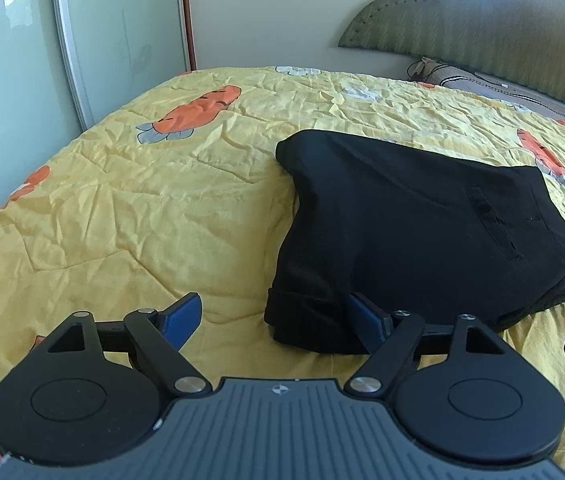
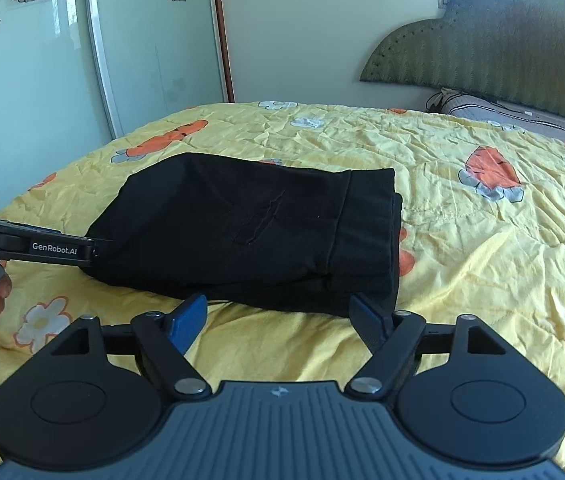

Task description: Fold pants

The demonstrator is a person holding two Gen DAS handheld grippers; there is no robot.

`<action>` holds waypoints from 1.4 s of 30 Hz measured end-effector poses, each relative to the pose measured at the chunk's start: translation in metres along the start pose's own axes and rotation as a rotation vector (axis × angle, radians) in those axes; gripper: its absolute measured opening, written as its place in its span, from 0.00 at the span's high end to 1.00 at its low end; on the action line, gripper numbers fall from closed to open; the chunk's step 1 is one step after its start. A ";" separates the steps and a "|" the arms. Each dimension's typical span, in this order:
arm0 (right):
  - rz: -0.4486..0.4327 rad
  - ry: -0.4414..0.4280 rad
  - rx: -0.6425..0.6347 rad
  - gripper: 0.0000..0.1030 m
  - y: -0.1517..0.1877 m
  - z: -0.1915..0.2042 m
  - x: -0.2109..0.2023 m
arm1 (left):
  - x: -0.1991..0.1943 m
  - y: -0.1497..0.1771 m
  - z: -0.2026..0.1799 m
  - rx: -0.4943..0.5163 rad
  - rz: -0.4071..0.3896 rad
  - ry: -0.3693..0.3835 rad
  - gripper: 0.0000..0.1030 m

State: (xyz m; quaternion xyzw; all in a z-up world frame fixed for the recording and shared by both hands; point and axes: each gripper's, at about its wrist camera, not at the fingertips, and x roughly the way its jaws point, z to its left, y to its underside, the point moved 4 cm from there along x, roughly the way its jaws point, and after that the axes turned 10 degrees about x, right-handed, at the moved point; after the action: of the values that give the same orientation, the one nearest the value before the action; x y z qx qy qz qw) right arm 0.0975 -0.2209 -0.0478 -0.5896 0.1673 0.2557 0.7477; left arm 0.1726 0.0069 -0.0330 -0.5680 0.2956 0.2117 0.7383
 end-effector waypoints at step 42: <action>0.005 0.137 0.107 0.00 0.034 0.024 0.011 | -0.014 0.036 0.000 -0.007 0.049 -0.020 0.15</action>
State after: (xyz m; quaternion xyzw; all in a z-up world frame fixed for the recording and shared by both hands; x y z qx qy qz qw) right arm 0.0858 -0.1900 -0.0752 -0.5646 0.2328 0.2073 0.7642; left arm 0.1387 0.0171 -0.0493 -0.5612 0.3015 0.2364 0.7337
